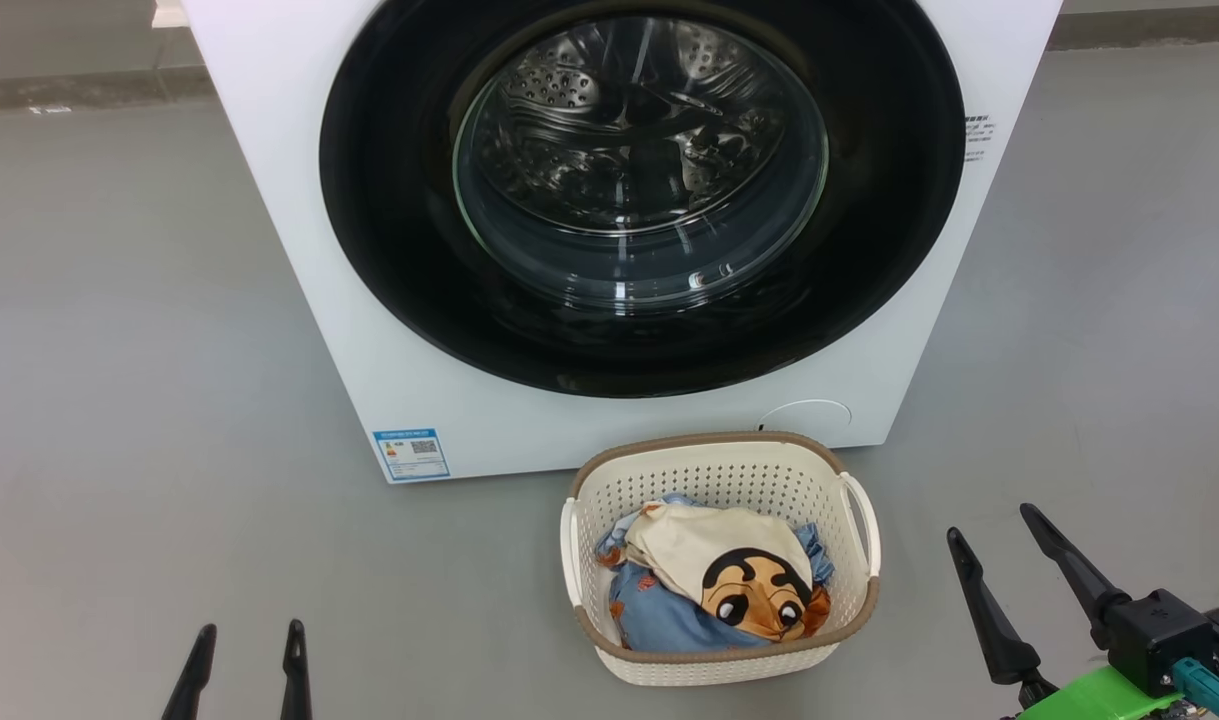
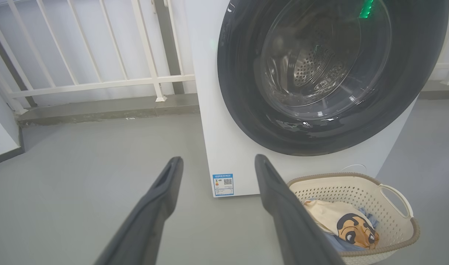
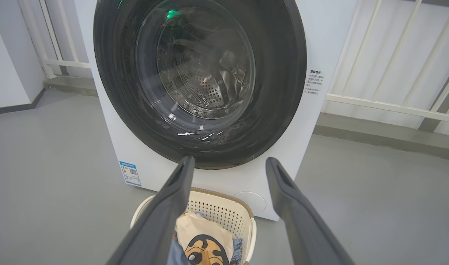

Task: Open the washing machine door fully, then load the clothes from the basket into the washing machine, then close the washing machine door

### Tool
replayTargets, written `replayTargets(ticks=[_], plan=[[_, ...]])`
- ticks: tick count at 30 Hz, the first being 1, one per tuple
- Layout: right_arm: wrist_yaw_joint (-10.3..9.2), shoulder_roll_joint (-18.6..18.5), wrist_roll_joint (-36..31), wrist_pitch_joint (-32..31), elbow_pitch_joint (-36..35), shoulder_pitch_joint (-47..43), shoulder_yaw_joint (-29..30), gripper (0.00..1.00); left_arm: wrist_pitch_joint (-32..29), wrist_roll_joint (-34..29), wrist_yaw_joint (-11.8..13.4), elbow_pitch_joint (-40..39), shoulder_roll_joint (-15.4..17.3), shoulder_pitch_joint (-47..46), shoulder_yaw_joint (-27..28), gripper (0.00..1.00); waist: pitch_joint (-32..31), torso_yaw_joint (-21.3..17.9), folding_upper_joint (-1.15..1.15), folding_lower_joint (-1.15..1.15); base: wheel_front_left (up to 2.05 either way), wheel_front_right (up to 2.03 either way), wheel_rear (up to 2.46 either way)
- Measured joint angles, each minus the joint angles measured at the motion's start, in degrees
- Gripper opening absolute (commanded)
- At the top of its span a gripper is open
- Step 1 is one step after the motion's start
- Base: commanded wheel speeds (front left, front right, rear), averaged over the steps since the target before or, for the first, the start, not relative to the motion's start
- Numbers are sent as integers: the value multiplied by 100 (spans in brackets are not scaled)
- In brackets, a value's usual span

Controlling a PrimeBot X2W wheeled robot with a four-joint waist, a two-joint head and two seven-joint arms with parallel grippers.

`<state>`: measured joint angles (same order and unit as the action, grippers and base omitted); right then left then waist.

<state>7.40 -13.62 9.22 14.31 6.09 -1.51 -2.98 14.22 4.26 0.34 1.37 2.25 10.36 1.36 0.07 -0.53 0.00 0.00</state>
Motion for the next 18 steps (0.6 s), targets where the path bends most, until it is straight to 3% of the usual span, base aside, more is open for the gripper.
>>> replayTargets(ticks=[18], plan=[[0, 9, -5, 0, -7, -85, 1, 100, 0, 46, 51, -35, 11, 27, -1, 100, 4, -20, 0, 0, 11, 11, -22]])
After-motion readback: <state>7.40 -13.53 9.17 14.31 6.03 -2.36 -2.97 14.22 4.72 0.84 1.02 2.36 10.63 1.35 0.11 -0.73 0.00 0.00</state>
